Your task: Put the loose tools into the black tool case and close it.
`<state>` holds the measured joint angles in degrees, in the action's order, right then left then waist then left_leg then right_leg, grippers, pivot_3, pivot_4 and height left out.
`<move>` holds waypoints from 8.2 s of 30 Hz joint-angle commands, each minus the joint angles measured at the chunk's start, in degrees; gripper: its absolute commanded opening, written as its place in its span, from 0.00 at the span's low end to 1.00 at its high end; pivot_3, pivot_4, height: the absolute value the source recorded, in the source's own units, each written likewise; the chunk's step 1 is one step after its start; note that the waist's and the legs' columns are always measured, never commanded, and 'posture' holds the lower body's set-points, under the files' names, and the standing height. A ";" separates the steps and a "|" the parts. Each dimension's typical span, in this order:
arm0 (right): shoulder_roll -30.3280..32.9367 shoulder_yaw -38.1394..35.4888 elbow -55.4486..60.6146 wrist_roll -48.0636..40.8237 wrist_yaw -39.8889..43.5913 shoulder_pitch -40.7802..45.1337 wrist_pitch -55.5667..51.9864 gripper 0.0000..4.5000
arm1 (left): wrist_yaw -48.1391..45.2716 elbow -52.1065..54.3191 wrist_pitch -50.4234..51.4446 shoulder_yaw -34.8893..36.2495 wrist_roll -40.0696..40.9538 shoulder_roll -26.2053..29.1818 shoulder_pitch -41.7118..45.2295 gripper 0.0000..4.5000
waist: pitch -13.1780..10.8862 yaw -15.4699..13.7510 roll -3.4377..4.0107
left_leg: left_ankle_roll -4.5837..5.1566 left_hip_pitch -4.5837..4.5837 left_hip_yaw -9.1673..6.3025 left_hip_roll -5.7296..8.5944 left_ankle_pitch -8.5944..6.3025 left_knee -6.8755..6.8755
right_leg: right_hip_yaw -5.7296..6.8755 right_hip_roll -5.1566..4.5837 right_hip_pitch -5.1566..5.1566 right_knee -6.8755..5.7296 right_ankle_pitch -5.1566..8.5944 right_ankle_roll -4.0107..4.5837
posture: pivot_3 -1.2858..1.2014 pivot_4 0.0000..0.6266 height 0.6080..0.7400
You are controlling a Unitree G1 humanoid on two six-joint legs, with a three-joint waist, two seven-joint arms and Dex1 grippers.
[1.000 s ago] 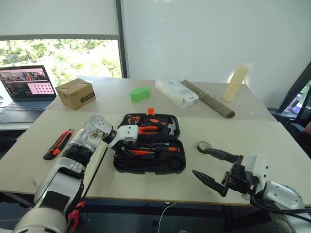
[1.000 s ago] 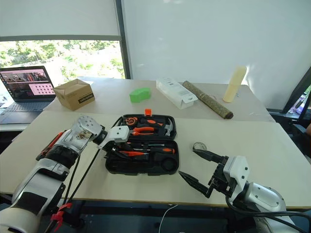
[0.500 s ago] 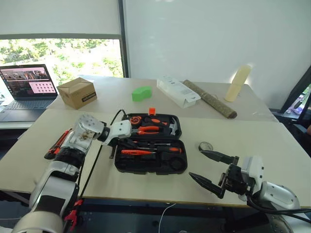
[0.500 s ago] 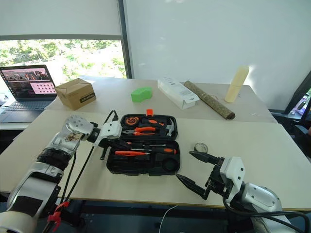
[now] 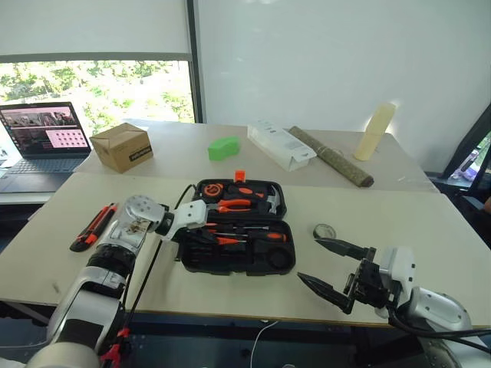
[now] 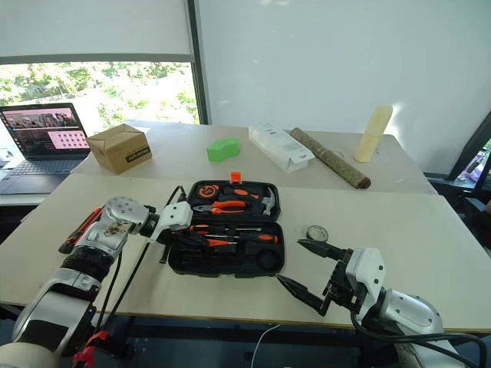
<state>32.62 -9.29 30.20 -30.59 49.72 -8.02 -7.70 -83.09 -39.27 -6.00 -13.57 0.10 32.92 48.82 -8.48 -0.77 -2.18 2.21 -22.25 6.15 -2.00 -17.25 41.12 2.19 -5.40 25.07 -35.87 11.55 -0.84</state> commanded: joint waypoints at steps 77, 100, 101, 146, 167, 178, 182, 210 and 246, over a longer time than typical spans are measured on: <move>-0.59 1.86 -4.84 -1.73 5.05 6.94 4.08 1.00 | 50.00 26.33 35.15 46.69 26.30 12.21 -41.99 0.98 | 0.03 -1.25 -0.03 | -0.36 0.44 0.13 -0.54 0.19 -0.20 | 0.07 0.21 -0.17 -0.05 -0.08 0.37 | 0.52 0.24 1.00; 0.66 1.66 -1.44 -1.77 1.49 3.86 2.43 1.00 | 25.33 -18.36 18.71 27.78 13.62 18.91 -4.51 0.40 | 0.00 0.08 -0.13 | -0.49 0.19 0.54 -0.37 0.23 -0.36 | 0.14 0.22 0.06 -0.06 -0.07 0.39 | 0.52 0.24 1.00; 1.10 1.13 -1.11 -1.93 1.55 3.31 2.26 1.00 | 18.66 -14.34 16.91 27.42 15.58 18.28 -4.01 0.40 | -0.01 -0.04 -0.15 | -0.51 0.14 0.53 -0.37 0.24 -0.34 | 0.17 0.20 0.08 -0.06 -0.07 0.39 | 0.52 0.24 1.00; 0.31 -1.30 3.53 0.07 -2.87 -4.66 3.30 1.00 | -9.13 2.75 4.26 -5.02 1.52 0.98 2.67 0.81 | -0.09 0.08 -0.25 | -0.05 0.12 -0.05 -0.09 0.01 0.02 | -0.03 0.08 -0.10 -0.04 -0.04 0.08 | 0.52 0.24 1.00; -0.55 -0.23 1.93 0.89 -2.38 -2.64 3.20 1.00 | -8.06 -4.36 -5.89 -1.96 8.05 -0.76 4.71 0.04 | -0.11 0.09 -0.25 | 0.02 -0.07 -0.03 -0.03 -0.04 0.16 | -0.02 0.05 -0.01 -0.01 -0.01 0.00 | 0.52 0.24 1.00; -0.66 -0.07 2.55 0.90 -2.71 -3.18 3.02 1.00 | -5.40 -2.87 -7.34 -2.89 3.93 -0.71 1.14 0.01 | -0.11 0.09 -0.25 | 0.03 -0.05 -0.04 -0.05 -0.04 0.17 | -0.02 0.05 -0.02 -0.03 -0.01 0.00 | 0.52 0.24 1.00; -0.76 -0.08 2.62 0.95 -2.82 -3.36 3.09 1.00 | -3.76 -2.83 -9.04 -4.38 0.84 -0.44 0.32 0.01 | -0.11 0.06 -0.24 | 0.03 0.00 -0.04 -0.04 -0.04 0.18 | -0.02 0.05 -0.08 -0.04 -0.02 0.00 | 0.52 0.24 1.00; 0.51 -19.59 1.41 0.62 -0.55 -21.68 6.82 1.00 | -8.95 1.52 2.12 11.14 18.40 2.09 -4.12 0.15 | 0.50 0.09 0.50 | 0.17 0.41 -0.10 -0.05 -0.13 -0.05 | -0.07 -0.02 -0.47 0.09 0.16 -0.12 | 0.52 0.24 1.00; 13.86 28.26 -47.65 27.84 8.07 51.91 -21.93 0.06 | -3.64 17.73 7.20 22.23 25.63 10.57 -24.45 1.00 | 0.24 0.96 0.35 | -0.14 -1.04 0.27 0.13 0.16 0.01 | 0.02 -0.18 0.89 0.07 -0.06 -0.32 | 0.52 0.24 1.00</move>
<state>45.53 21.41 -17.09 -3.41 56.75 42.40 -31.94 -86.51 -23.08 1.40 8.00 24.80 43.36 23.94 -8.23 0.19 -1.83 2.06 -23.28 6.42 -1.87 -17.08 41.14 2.21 -5.59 25.97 -35.81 11.49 -1.15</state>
